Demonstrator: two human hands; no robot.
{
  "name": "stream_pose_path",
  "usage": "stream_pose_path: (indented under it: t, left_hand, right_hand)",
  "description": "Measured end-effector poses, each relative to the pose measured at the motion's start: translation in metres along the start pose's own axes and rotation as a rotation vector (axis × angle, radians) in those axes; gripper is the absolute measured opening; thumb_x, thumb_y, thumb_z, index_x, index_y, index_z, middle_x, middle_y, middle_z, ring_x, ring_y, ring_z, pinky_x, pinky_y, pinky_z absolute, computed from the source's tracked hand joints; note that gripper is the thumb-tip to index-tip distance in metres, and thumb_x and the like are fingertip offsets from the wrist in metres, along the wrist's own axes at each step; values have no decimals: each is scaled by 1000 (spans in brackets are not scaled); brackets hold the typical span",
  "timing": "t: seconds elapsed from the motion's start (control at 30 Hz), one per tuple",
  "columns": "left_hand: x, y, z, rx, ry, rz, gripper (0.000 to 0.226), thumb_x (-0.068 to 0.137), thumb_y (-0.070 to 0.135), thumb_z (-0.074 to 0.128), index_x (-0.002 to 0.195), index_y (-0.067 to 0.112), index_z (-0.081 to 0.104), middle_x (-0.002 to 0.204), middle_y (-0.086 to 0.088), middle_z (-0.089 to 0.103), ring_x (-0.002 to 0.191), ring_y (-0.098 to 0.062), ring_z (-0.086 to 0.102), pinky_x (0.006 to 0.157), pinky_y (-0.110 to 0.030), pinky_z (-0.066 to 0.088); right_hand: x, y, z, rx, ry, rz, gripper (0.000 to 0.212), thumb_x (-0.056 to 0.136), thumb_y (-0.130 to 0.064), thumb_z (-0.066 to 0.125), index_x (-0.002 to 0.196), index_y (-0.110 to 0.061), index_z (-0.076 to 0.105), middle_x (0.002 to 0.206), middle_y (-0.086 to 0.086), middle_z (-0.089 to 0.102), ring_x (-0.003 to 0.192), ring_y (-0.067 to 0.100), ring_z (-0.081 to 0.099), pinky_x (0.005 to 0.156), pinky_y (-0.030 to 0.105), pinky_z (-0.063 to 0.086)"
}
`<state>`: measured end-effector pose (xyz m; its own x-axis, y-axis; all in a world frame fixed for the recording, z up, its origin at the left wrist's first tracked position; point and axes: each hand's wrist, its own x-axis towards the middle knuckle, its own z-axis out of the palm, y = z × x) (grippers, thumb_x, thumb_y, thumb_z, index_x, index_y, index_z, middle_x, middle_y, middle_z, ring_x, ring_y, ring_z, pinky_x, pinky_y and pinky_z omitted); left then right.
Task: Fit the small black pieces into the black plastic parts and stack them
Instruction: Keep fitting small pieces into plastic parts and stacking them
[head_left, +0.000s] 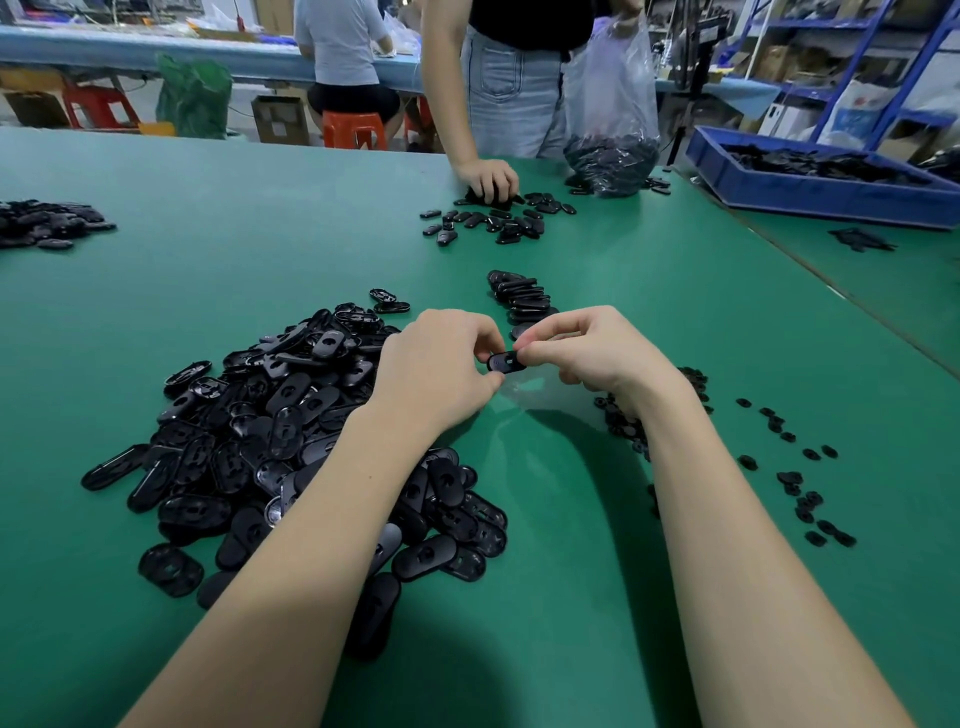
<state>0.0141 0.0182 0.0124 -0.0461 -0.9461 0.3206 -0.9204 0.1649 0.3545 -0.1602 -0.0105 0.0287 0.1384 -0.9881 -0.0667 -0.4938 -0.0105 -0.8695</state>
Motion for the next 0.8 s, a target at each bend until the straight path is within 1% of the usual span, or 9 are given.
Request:
stream_pose_path:
  t: [0.1,0.2,0.3,0.4,0.5,0.6,0.7,0.77,0.8]
  left_hand:
    - [0,2,-1,2,14,-2,15,80,42,74,94,40,70,90,19,67,86,-10,58,73,-29,39]
    - [0,3,-2,18,24,1,15,79,44,74,94,41,70,88,20,66,86,-9,55,73,-29,37]
    - [1,3,-2,30,34,8,16,80,47,74,94,42,71,82,22,61,83,-8,49,73,-29,36]
    - [1,3,-3,38,40,20,15,80,48,75,94,43,72,67,23,51,81,-8,47,71,-28,34]
    - [0,3,-4,38,46,39,14,80,46,76,92,43,72,59,25,43,78,-10,48,70,-29,33]
    - [-1,4,-5,38,55,57,13,80,46,76,92,43,73,57,25,41,76,-10,48,69,-28,33]
    - [-1,4,-5,47,52,75,14,80,46,76,93,44,73,58,25,40,76,-11,47,70,-28,33]
    - [0,4,-5,38,61,89,14,80,47,76,93,45,73,58,26,39,76,-10,46,70,-28,33]
    - [0,3,-4,33,62,93,14,80,47,76,93,45,74,58,26,39,77,-9,46,70,-28,34]
  right_hand:
    - [1,0,2,-14,13,32,5,73,-23,83,78,-25,81,53,-16,57,39,3,37,38,13,27]
    - [1,-1,2,-27,34,57,6,70,-23,84,74,-26,81,57,-12,58,41,3,37,37,13,27]
    - [2,-1,1,-52,47,71,7,69,-22,84,72,-28,81,60,-7,59,49,9,37,37,13,27]
    - [2,-1,2,-77,41,71,8,69,-21,83,72,-28,82,53,-13,57,41,3,37,36,12,27]
    - [3,-1,3,-63,41,56,8,70,-19,83,72,-27,82,54,-16,60,36,-1,40,35,9,27]
    - [3,-2,3,-75,41,65,7,70,-20,85,72,-26,81,54,-16,60,36,-3,41,34,9,26]
    - [3,-3,3,-98,36,84,11,71,-20,87,73,-24,77,47,-17,56,35,0,39,33,10,25]
    - [2,-1,2,-101,29,95,15,72,-23,89,78,-26,75,46,-18,57,37,1,40,33,11,26]
    - [2,1,1,-93,26,96,17,72,-27,90,81,-27,76,49,-18,59,39,1,42,36,12,29]
